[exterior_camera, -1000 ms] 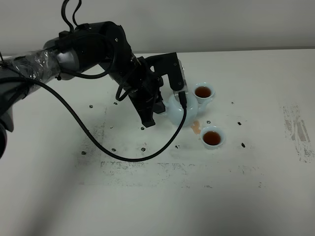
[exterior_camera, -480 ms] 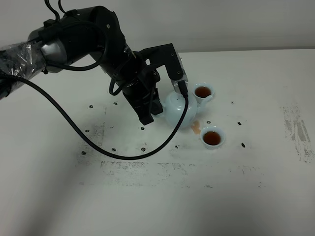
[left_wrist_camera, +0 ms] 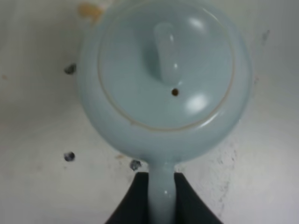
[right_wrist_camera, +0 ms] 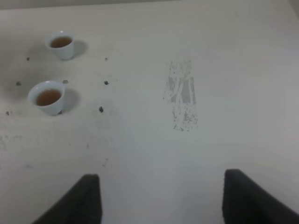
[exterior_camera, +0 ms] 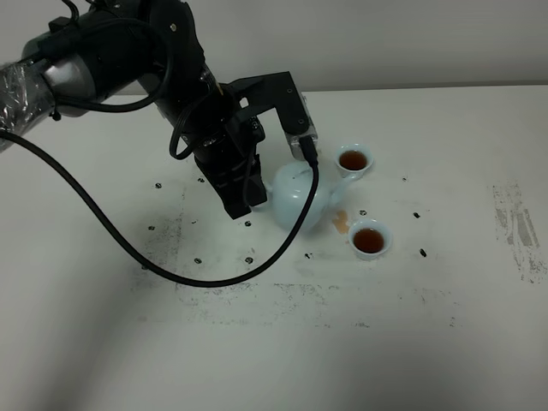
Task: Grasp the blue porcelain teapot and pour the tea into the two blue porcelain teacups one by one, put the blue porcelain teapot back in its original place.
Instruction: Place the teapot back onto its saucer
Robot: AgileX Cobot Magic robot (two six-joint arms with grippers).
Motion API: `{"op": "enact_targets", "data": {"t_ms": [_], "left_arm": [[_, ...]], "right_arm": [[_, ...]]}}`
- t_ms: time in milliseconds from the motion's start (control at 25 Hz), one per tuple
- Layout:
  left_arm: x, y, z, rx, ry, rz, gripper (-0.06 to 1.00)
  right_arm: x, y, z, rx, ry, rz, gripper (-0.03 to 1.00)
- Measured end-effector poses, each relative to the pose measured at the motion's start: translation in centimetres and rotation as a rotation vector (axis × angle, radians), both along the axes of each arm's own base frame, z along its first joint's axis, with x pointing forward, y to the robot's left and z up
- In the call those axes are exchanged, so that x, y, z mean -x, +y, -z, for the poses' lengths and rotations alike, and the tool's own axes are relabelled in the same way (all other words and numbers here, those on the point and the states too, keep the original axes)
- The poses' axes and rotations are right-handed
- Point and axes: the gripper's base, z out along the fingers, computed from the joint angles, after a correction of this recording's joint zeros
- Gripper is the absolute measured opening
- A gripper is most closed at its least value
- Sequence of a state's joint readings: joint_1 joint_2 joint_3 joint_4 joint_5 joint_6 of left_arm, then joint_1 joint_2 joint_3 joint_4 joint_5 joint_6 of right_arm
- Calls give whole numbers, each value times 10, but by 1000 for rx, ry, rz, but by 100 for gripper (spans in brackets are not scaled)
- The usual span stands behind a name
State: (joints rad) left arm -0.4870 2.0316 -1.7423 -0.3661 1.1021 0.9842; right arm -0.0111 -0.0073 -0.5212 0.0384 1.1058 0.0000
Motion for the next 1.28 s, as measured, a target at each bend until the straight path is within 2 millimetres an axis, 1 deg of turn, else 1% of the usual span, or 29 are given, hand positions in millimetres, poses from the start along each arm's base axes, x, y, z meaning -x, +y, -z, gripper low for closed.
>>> {"op": "enact_targets", "data": {"t_ms": [240,400,560,680,760,880,1000,1120,1280], "left_arm": [[1,2,-1,-2,4,-8,5],[9,7,3,2,-11,-31,5],[24,22,6,32,-45,-96,5],[34,38,13,39,-29,-150,5],[40,53,24,28,-11,-195,5],[39,75,45,13,-9,-272,5],[39,91,57,4,-20,-289,5],[38,95,61,12,-60,-254,5],[36,91,60,54,-114,-186,5]], "right_arm": [[0,0,0,0,0,0,53],[0,0,0,0,0,0,53],[0,0,0,0,0,0,53],[0,0,0,0,0,0,53],[0,0,0,0,0,0,53],[0,0,0,0,0,0,53],[0,0,0,0,0,0,53],[0,0,0,0,0,0,53],[0,0,0,0,0,0,53]]}}
